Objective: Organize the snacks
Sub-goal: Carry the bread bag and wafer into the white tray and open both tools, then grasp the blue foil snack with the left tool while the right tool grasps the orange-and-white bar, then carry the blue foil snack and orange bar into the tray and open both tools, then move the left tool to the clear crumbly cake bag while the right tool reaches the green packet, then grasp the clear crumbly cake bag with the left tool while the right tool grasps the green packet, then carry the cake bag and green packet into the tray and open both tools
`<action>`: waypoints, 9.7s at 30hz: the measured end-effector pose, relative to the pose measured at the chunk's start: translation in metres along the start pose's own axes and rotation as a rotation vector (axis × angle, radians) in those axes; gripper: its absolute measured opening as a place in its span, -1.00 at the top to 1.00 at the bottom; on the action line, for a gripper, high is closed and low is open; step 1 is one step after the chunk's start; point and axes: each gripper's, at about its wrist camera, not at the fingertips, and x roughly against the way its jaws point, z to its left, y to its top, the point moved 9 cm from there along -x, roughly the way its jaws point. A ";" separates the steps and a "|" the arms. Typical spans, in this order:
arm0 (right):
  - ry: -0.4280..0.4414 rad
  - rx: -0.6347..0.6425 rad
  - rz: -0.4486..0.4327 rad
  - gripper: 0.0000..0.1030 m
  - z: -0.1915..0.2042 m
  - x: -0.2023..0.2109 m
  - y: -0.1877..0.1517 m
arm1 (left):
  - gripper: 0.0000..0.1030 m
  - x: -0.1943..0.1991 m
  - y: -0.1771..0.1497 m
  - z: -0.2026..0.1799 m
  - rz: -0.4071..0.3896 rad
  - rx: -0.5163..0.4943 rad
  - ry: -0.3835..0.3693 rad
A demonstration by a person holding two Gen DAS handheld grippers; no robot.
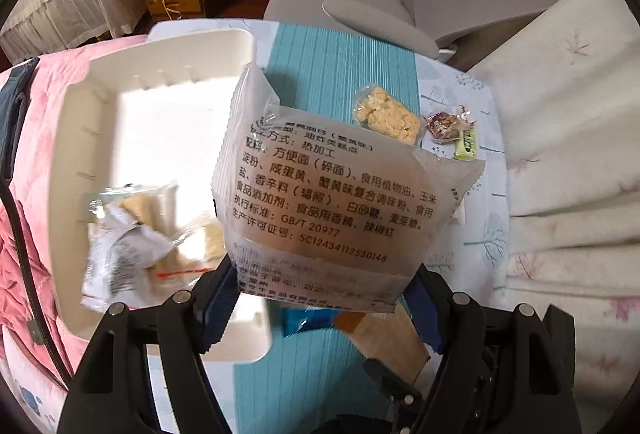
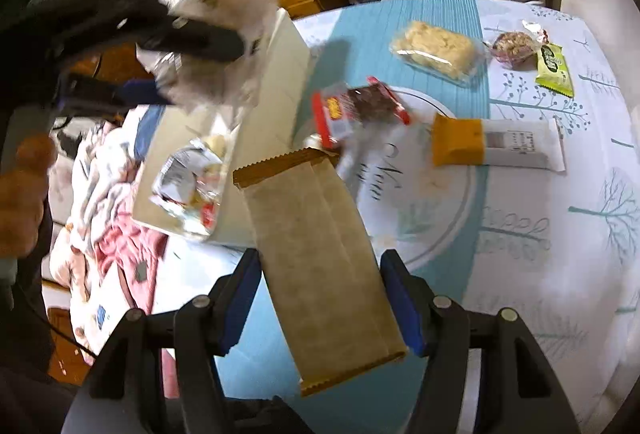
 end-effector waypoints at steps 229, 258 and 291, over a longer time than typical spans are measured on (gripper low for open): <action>-0.459 -0.040 -0.345 -0.21 -0.219 -0.014 0.126 | -0.68 -0.177 0.115 -0.091 -0.034 0.212 0.021; -0.577 0.074 -0.330 -0.22 -0.240 -0.036 0.159 | -0.37 -0.223 0.130 -0.102 -0.063 0.266 0.101; -0.388 0.180 -0.064 0.15 -0.118 -0.002 0.055 | -0.17 -0.101 -0.017 -0.043 0.069 0.192 0.002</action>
